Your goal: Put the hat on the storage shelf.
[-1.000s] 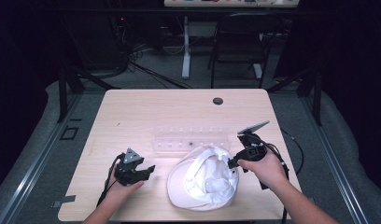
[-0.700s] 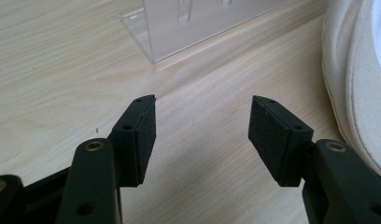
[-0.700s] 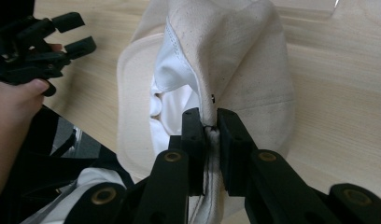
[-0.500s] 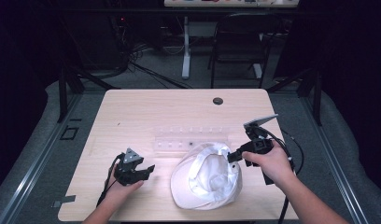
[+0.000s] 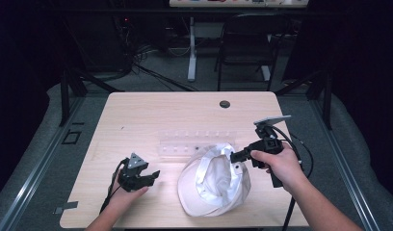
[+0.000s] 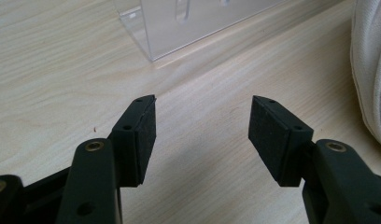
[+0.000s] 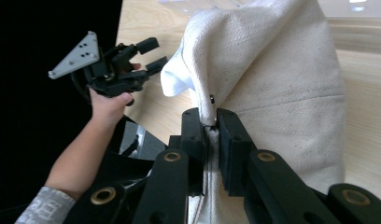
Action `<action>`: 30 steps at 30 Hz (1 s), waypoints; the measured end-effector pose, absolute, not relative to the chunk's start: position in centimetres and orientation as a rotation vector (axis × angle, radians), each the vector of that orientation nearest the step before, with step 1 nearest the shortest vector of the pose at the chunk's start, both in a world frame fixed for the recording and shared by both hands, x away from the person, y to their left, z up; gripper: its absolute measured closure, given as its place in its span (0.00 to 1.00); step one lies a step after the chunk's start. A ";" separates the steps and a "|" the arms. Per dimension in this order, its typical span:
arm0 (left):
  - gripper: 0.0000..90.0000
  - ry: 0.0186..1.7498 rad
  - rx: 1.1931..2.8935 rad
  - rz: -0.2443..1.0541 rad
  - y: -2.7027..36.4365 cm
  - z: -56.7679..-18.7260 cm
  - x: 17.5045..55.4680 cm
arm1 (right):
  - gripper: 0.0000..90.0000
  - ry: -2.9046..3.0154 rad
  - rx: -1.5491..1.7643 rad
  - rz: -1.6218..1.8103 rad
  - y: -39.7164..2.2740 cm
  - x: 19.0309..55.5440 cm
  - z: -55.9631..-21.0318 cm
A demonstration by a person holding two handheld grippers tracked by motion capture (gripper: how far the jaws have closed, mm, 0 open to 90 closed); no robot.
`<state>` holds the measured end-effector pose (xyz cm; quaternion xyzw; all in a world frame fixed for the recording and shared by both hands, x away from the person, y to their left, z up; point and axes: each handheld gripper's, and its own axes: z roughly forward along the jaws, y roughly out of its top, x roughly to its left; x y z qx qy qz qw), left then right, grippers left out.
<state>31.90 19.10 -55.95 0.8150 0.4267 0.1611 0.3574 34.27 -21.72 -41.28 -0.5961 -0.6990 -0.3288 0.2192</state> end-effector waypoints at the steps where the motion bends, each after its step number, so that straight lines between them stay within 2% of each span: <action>1: 0.47 1.100 2.103 0.415 19.1 -55.9 31.9 | 0.91 -1.929 -1.647 -0.940 -21.6 34.3 -41.3; 15: 0.47 1.066 2.108 0.427 18.7 -55.7 31.4 | 0.91 -1.894 -1.581 -1.067 -20.1 34.5 -38.5; 30: 0.45 1.025 2.081 0.460 17.7 -54.8 30.5 | 0.91 -1.857 -1.624 -1.156 -21.1 35.2 -36.5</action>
